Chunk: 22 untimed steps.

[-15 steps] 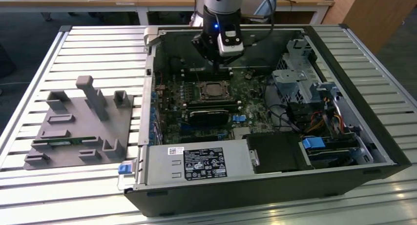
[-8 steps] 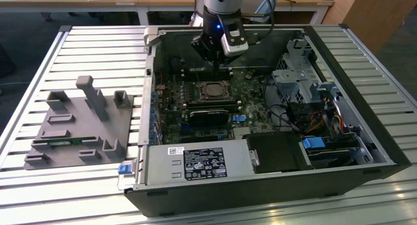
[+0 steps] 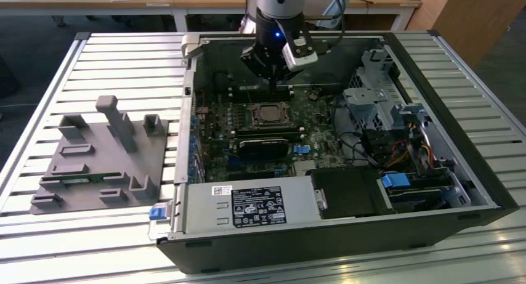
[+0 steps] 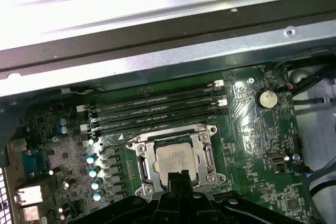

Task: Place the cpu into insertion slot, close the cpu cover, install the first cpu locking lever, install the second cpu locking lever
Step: 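Install the first cpu locking lever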

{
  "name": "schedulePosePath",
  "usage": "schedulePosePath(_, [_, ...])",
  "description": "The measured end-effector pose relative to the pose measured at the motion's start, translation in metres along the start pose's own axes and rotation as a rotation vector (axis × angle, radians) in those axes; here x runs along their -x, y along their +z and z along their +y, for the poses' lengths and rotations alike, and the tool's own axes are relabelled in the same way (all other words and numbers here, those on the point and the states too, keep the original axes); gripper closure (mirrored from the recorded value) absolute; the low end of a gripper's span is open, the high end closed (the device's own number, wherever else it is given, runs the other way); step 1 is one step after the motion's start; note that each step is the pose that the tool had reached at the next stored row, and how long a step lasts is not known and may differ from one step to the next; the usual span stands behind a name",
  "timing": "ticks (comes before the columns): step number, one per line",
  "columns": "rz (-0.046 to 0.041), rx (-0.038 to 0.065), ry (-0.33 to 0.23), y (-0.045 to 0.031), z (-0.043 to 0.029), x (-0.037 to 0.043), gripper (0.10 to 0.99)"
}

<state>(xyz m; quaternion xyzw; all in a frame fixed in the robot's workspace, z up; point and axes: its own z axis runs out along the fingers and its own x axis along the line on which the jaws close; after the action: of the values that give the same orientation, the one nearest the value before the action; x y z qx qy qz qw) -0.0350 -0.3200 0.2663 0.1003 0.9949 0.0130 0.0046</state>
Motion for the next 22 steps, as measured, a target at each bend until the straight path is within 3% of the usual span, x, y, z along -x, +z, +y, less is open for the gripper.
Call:
schedulePosePath(7, [-0.0109, 0.002, -0.003, 0.0004, -0.0028, -0.0146, 0.98])
schedulePosePath(15, [-0.0078, 0.004, -0.115, 0.002, -0.0031, -0.0157, 0.98])
schedulePosePath(22, [-0.012, 0.004, -0.117, 0.0025, -0.0068, -0.0355, 0.98])
